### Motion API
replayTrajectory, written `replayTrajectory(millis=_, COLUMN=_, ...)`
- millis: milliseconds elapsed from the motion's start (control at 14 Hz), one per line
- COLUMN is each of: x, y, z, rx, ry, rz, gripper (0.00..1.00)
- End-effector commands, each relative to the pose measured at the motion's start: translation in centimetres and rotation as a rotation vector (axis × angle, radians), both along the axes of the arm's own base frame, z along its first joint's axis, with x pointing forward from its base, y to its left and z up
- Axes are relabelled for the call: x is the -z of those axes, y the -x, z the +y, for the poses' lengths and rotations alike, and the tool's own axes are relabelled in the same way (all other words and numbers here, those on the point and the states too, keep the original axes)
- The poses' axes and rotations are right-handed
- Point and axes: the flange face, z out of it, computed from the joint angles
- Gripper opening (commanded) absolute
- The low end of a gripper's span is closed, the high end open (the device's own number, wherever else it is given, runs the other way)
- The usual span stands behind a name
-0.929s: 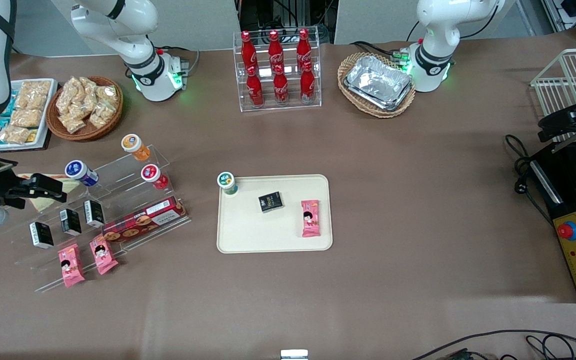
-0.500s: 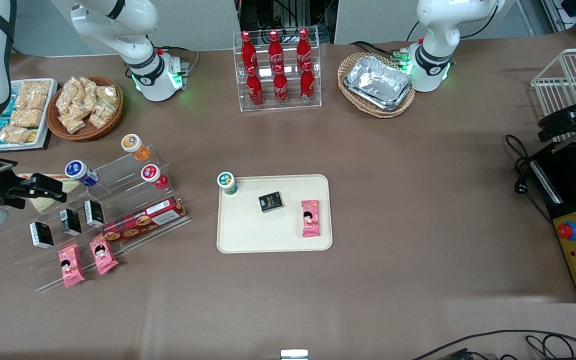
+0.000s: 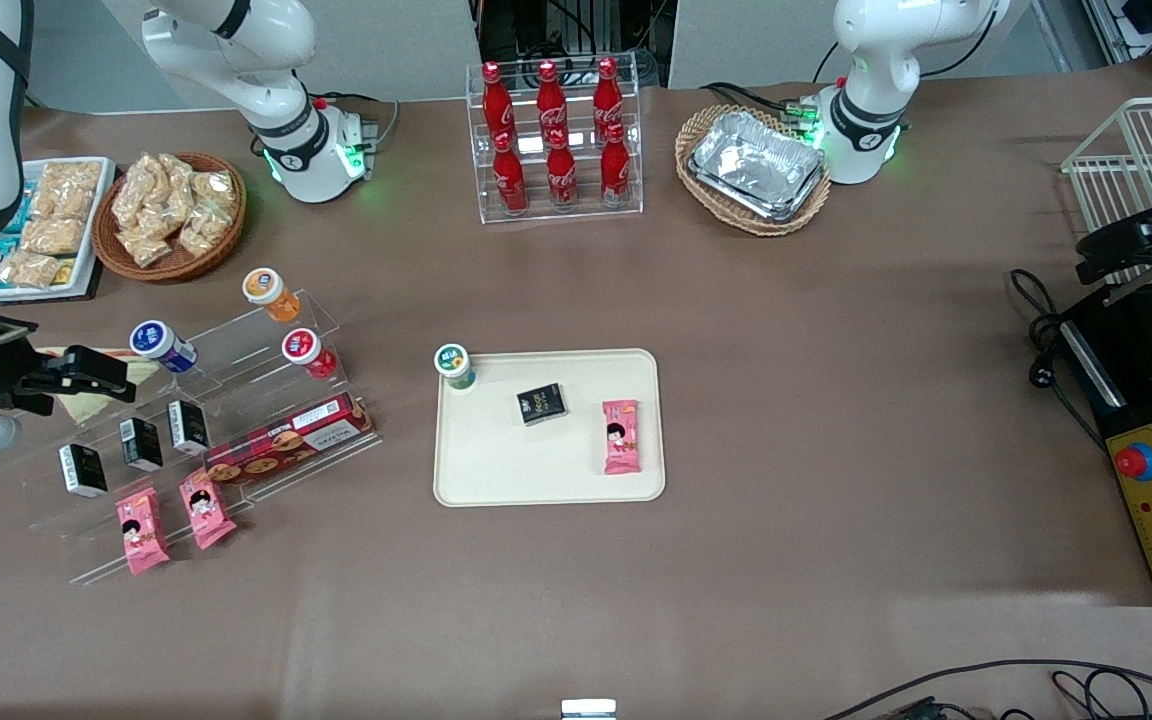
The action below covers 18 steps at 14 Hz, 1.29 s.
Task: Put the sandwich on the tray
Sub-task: 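Move the right gripper toward the wrapped sandwich on the acrylic rack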
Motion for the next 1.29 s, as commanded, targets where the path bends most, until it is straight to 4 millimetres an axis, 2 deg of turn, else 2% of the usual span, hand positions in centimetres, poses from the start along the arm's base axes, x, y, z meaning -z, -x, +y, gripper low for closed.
replayTrajectory(millis=0, x=-0.6, y=1.0, z=-2.3, rx=0.055, ry=-0.011, rz=0.008, gripper=1.00)
replayTrajectory(millis=143, x=0.0, y=1.2, z=-4.9, rx=0.091, ry=0.000, rz=0.016, gripper=1.00)
replayTrajectory(millis=286, x=-0.1, y=1.4, z=-6.3, rx=0.122, ry=0.003, rz=0.015, gripper=1.00)
replayTrajectory(millis=357, x=-0.3, y=1.5, z=-6.5, rx=0.128, ry=0.003, rz=0.012, gripper=1.00)
replayTrajectory(millis=786, x=-1.6, y=3.6, z=-12.1, rx=0.290, ry=0.015, rz=-0.001, gripper=1.00)
replayTrajectory(millis=1000, x=-2.7, y=4.9, z=-13.2, rx=0.415, ry=0.032, rz=0.002, gripper=1.00)
replayTrajectory(millis=1214, x=-2.4, y=5.3, z=-14.2, rx=0.479, ry=0.082, rz=0.027, gripper=1.00)
